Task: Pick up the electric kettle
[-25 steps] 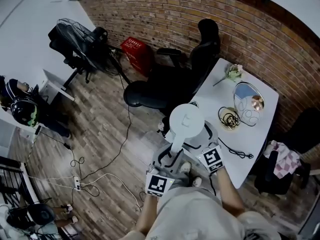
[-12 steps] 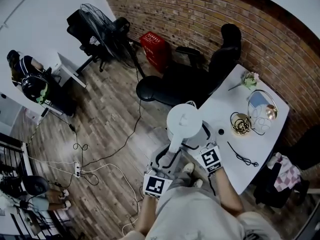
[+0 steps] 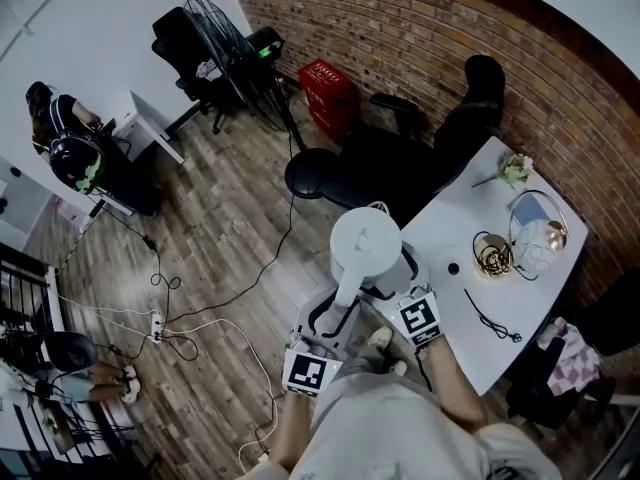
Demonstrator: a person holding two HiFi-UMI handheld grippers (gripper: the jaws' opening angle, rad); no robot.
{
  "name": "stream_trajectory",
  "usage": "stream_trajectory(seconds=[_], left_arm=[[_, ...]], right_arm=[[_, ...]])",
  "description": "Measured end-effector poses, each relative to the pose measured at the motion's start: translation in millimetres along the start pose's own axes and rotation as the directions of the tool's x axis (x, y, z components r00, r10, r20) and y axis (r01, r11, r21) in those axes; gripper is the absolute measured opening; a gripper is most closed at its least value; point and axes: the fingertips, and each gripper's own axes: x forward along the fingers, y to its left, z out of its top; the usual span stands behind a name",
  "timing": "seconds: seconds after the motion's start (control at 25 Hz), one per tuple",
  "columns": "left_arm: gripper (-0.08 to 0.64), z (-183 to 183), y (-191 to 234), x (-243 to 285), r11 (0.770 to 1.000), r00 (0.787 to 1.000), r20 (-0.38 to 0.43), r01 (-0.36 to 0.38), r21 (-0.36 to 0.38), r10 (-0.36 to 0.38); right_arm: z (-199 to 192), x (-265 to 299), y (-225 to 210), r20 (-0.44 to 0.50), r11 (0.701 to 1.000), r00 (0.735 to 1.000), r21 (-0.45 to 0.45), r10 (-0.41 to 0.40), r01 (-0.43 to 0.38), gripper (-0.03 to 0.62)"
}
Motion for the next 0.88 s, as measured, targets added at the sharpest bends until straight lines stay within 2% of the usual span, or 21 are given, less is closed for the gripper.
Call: stream_trajectory(seconds=[0.16, 0.28, 0.4, 0.52, 0.68, 0.88], left_arm=[[0.155, 1, 5, -3, 1.0, 1.0, 0.006, -0.002, 0.011, 0.002], [0.155, 1, 8, -3, 1.0, 1.0, 0.005, 0.0, 0.015, 0.0], [0.155, 5, 10, -3, 1.0, 1.0, 0.017, 0.006, 0.024, -0.007], [0.155, 19, 11, -2, 0.994, 0.997, 0.075, 0.026, 0.109, -0.035], [0.155, 8, 14, -2, 0.997, 0.999, 0.028, 0.024, 0.073, -0.026], [0.155, 17, 14, 1, 0.994, 0.996, 0.078, 0.03, 0.101, -0.038]], right_arm=[[2, 5, 4, 0.011, 0.999, 1.0, -0.036, 0.015, -0.014, 0.558], [3, 8, 4, 0.012, 1.0, 1.0, -0.007, 0.012, -0.012, 0.558], [5, 11, 4, 0.014, 0.998, 1.0, -0.052, 0.021, -0.02, 0.558], [7, 12, 4, 0.016, 0.998, 1.0, -0.056, 0.02, -0.019, 0.557], [7, 15, 2, 0.022, 0.997, 1.0, -0.077, 0.021, -0.019, 0.557], [6, 16, 2, 0.021, 0.997, 1.0, -0.072, 0.014, -0.012, 0.557]])
